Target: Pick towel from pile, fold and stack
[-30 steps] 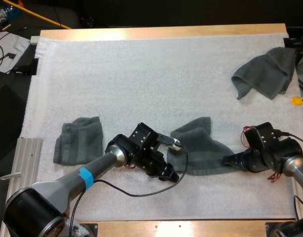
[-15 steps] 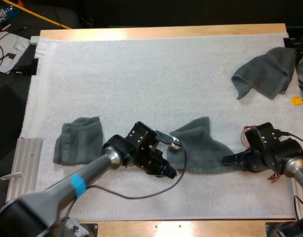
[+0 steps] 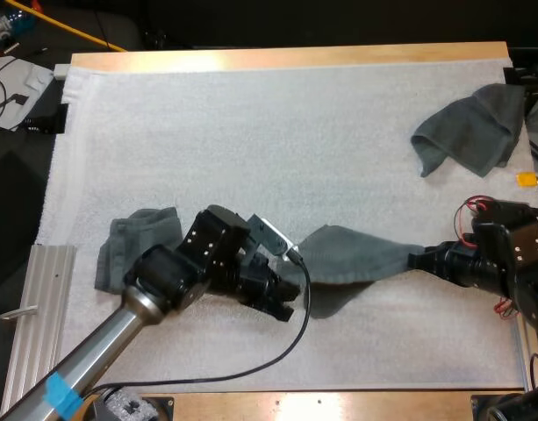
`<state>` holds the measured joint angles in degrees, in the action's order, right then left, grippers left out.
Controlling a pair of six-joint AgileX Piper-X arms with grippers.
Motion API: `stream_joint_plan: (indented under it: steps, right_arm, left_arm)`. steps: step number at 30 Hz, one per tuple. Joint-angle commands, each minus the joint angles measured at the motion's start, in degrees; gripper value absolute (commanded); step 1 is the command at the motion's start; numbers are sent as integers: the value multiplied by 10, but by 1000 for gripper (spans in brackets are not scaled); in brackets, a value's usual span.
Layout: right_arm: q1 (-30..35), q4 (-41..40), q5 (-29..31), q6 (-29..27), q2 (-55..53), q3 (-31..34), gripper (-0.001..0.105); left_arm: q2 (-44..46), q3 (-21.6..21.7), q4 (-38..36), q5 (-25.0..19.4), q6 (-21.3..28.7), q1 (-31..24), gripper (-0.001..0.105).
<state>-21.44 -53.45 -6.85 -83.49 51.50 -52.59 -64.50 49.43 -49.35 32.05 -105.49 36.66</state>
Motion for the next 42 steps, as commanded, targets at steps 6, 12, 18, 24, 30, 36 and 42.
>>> stream_joint_plan:
  steps: [6,12,18,24,30,36,42]
  right_arm:
    - [-82,-81,3,36,-34,-78,0]
    - [-169,-140,42,83,-44,-138,0]
    - [-251,-180,47,152,-52,-172,0]
    - [-291,-215,67,180,-57,-186,1]
    - [-335,-266,98,208,-49,-184,0]
    - [-341,-212,158,209,9,-129,1]
    - [-300,-74,195,200,105,-79,1]
  left_arm:
    - [50,89,-98,0,3,4,0]
    - [77,120,-155,6,4,5,0]
    - [112,115,-190,0,-8,41,0]
    - [127,121,-222,-30,-14,58,0]
    - [139,120,-268,-89,1,60,0]
    - [114,78,-212,-123,26,55,0]
    - [55,26,-95,-108,32,1,0]
